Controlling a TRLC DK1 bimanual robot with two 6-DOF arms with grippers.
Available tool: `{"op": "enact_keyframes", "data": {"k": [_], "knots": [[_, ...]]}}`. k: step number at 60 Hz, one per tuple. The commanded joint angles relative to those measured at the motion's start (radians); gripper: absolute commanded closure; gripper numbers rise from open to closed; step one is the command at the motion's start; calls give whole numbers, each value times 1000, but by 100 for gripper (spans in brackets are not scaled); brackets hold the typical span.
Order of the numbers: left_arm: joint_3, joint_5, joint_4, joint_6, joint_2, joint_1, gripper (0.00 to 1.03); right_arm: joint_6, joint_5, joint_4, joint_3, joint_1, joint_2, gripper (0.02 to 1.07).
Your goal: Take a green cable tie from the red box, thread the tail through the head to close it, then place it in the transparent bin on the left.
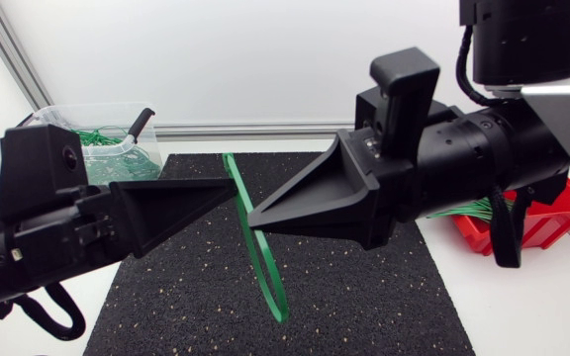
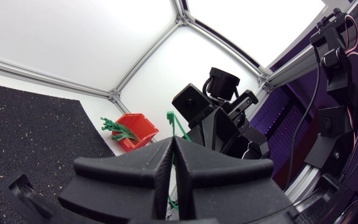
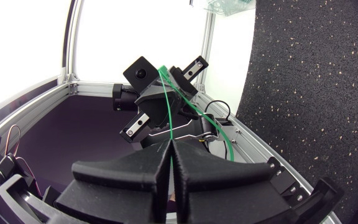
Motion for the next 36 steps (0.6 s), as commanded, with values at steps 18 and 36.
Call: {"op": "enact_keyframes", "data": {"k": [18,36], "knots": [[16,0,3,6,2,-1,99,19,-3,6,-21,-3,0,101],[10,-22,3,43,2,-35,99,21,-8,9,-14,6,1,101]]}}
